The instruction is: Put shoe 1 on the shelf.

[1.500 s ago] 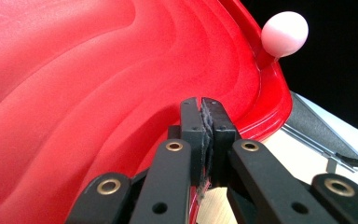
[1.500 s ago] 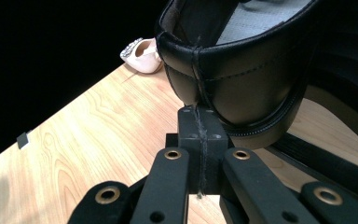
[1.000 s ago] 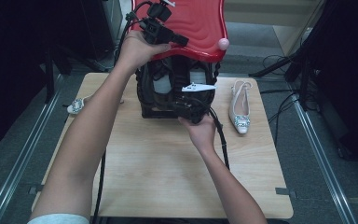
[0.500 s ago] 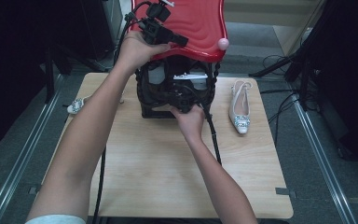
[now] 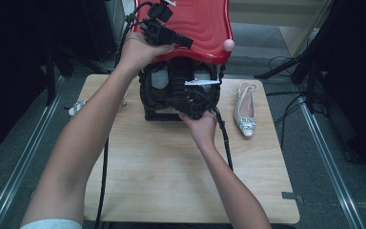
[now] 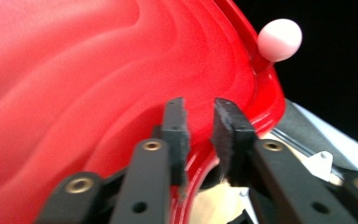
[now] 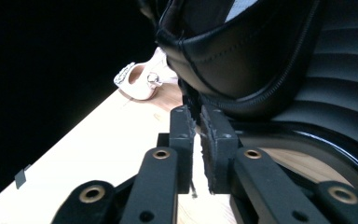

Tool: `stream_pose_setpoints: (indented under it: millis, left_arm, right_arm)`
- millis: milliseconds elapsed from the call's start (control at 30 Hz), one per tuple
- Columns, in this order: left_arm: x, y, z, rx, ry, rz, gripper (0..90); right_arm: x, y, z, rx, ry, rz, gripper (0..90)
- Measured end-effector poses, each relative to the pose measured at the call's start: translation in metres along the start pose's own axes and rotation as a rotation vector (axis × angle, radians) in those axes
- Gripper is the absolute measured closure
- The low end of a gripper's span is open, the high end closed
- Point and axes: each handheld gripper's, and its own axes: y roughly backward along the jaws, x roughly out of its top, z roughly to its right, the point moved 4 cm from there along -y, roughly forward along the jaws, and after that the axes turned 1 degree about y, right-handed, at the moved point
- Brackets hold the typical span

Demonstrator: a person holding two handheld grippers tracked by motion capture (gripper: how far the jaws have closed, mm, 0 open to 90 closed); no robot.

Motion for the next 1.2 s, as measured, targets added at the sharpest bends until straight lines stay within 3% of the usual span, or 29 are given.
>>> stream_pose_setpoints:
  millis: [133, 267, 300, 400, 433, 467, 600, 700, 767, 900, 1133, 1200]
  left_arm:
    - [-0.001, 0.011, 0.003, -0.007, -0.002, 0.027, 59.4]
    - [-0.006, 0.023, 0.007, 0.018, -0.011, 0.017, 52.4]
    - [-0.008, 0.026, 0.008, 0.023, -0.014, 0.021, 47.3]
    - [-0.015, 0.033, 0.013, 0.022, -0.029, 0.019, 44.3]
    - [-0.015, 0.033, 0.013, 0.022, -0.029, 0.019, 44.2]
    - [-0.020, 0.036, 0.016, 0.019, -0.039, 0.010, 43.5]
    - [-0.026, 0.039, 0.020, 0.009, -0.042, 0.017, 42.4]
    - [-0.034, 0.043, 0.025, 0.003, -0.045, 0.019, 41.0]
    - [-0.044, 0.047, 0.033, 0.009, -0.083, 0.023, 40.9]
    - [-0.057, 0.049, 0.038, 0.004, -0.078, 0.009, 40.2]
    - [-0.081, 0.047, 0.039, -0.005, -0.073, -0.003, 39.1]
    - [-0.090, 0.045, 0.038, 0.015, -0.072, -0.017, 38.9]
  right_arm:
    - [-0.010, 0.014, 0.001, 0.013, 0.013, 0.005, 75.3]
    - [-0.015, 0.021, 0.001, 0.012, 0.020, 0.012, 71.8]
    - [-0.020, 0.028, 0.000, 0.013, 0.035, 0.028, 67.4]
    - [-0.025, 0.035, 0.000, 0.021, 0.044, 0.046, 61.0]
    - [-0.025, 0.035, 0.000, 0.021, 0.044, 0.046, 61.0]
    - [-0.028, 0.040, 0.000, 0.027, 0.053, 0.054, 54.5]
    - [-0.033, 0.046, 0.000, 0.022, 0.057, 0.051, 52.5]
    - [-0.039, 0.052, 0.001, 0.017, 0.063, 0.019, 50.0]
    - [-0.044, 0.059, 0.002, 0.016, 0.064, 0.029, 50.1]
    - [-0.051, 0.065, 0.005, 0.012, 0.063, -0.001, 49.7]
    - [-0.062, 0.076, 0.007, 0.013, 0.066, -0.004, 49.1]
    - [-0.066, 0.080, 0.008, 0.013, 0.073, -0.010, 48.8]
